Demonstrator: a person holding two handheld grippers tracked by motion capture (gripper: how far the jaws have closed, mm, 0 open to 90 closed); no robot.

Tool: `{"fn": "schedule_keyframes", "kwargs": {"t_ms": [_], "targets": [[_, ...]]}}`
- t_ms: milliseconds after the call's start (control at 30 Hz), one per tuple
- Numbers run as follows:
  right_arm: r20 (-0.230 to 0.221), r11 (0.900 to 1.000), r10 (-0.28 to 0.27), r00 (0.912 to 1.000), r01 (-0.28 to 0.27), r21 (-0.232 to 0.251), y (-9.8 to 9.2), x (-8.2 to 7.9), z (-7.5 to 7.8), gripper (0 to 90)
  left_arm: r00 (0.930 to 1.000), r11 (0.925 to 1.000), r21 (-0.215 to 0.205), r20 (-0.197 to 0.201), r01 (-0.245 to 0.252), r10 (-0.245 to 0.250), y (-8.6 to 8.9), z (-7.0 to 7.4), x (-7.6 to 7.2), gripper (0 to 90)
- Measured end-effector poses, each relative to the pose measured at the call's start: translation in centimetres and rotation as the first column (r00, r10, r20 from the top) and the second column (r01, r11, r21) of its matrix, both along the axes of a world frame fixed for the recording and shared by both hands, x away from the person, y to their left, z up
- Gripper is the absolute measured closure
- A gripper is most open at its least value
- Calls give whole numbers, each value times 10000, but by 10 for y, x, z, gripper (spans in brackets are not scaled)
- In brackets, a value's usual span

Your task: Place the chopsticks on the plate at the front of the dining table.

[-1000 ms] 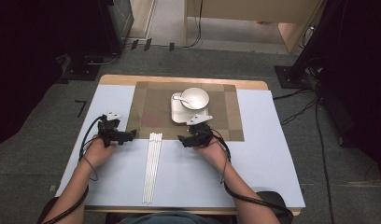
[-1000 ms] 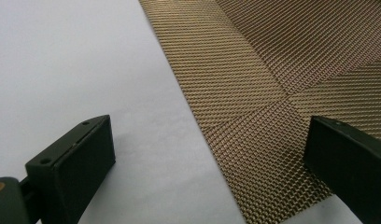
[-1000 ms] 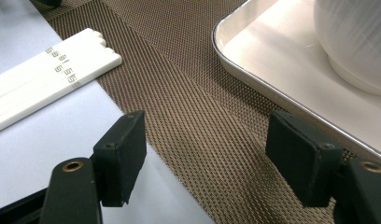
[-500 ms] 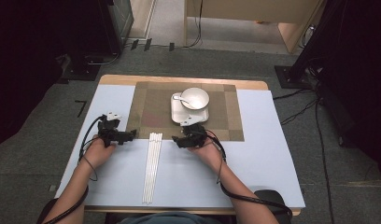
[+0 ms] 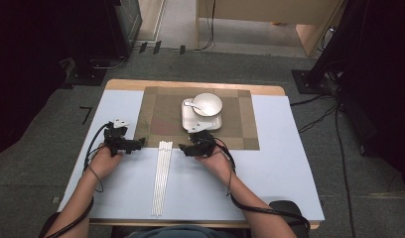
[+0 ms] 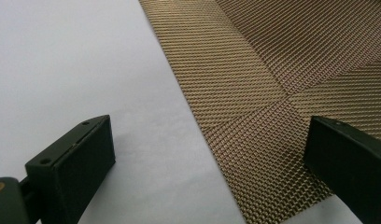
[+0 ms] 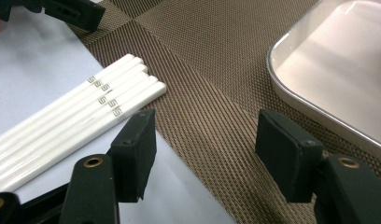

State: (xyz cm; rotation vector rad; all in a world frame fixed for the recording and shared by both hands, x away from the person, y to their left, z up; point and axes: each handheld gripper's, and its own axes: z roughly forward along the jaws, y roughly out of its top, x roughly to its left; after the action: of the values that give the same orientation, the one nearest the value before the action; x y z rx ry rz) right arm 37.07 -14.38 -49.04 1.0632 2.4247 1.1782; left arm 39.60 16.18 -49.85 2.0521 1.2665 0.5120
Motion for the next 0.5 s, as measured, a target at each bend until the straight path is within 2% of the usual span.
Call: {"fn": "schedule_keyframes", "kwargs": {"t_ms": [200,500], "targets": [[135,9998,191,9997,-190,-78,8,-1,-1,404,10000,10000,7,15,1,-1,0,0,0,17],[80,9988,457,9989,-458,175,19,-1,-4,443,10000,10000,27,56,-11,10,0,0,-1,18]]}}
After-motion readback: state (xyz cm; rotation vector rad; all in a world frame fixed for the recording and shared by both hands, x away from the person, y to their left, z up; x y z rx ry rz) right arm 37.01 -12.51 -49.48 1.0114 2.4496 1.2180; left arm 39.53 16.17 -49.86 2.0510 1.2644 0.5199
